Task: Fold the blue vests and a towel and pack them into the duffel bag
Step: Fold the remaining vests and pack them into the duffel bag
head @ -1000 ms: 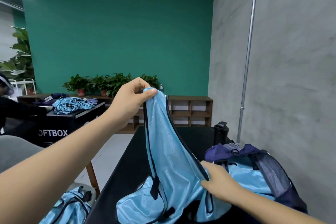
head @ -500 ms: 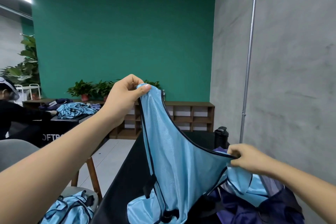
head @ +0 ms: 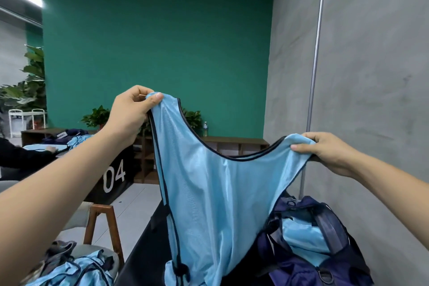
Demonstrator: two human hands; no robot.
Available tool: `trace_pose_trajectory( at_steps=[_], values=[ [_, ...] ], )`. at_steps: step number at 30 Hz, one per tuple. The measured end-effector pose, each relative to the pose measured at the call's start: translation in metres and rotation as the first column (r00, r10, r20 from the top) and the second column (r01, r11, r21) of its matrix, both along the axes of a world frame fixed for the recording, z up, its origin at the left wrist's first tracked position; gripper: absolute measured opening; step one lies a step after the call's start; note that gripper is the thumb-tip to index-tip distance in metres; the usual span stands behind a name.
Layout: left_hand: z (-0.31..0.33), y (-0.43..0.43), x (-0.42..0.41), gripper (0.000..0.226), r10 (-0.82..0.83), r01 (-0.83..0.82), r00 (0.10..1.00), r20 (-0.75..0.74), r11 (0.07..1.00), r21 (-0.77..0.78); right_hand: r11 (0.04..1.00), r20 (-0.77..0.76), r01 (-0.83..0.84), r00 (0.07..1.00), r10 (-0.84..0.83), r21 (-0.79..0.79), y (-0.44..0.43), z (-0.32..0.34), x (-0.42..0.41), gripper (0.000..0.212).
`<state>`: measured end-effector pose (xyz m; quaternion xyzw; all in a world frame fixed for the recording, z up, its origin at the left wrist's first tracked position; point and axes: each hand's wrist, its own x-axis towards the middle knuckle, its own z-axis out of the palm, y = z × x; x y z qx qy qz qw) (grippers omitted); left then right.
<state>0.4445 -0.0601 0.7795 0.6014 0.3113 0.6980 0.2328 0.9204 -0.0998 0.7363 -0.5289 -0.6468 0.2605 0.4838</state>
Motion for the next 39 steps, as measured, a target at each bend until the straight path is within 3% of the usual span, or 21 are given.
trace_pose_trajectory(
  at_steps=[3,9,18,23,27,31,39],
  values=[
    [0.015,0.005,-0.017,0.015,-0.007,0.007,1.0,0.017,1.0,-0.011,0.992,-0.063,0.048,0.997,-0.04,0.119,0.002,0.024,-0.008,0.02],
    [0.047,0.002,-0.038,0.011,-0.004,0.003,0.999,0.034,1.0,0.014,0.921,-0.047,0.128,0.992,-0.119,0.367,-0.006,0.074,-0.028,0.014],
    [0.1,-0.031,-0.058,0.01,-0.036,0.03,0.998,0.059,0.996,0.087,0.885,-0.152,0.025,0.987,0.051,0.466,-0.043,0.151,-0.053,0.026],
    [0.119,-0.04,-0.065,0.025,-0.053,0.05,0.998,0.016,0.986,0.16,0.881,-0.143,0.029,0.989,0.044,0.471,-0.055,0.17,-0.058,0.016],
    [0.114,-0.021,-0.068,0.03,-0.038,0.041,0.999,-0.03,0.992,0.12,0.887,-0.133,0.074,0.991,-0.014,0.455,-0.038,0.169,-0.058,0.02],
    [0.081,0.023,-0.066,0.032,-0.022,0.025,0.998,-0.064,0.999,0.039,0.914,-0.108,0.115,0.991,-0.078,0.39,0.004,0.141,-0.054,0.029],
    [-0.014,0.135,-0.05,0.01,0.075,-0.098,0.979,-0.19,0.989,-0.114,0.962,0.028,0.149,0.987,-0.159,0.227,0.119,0.05,-0.041,0.021]
  ],
)
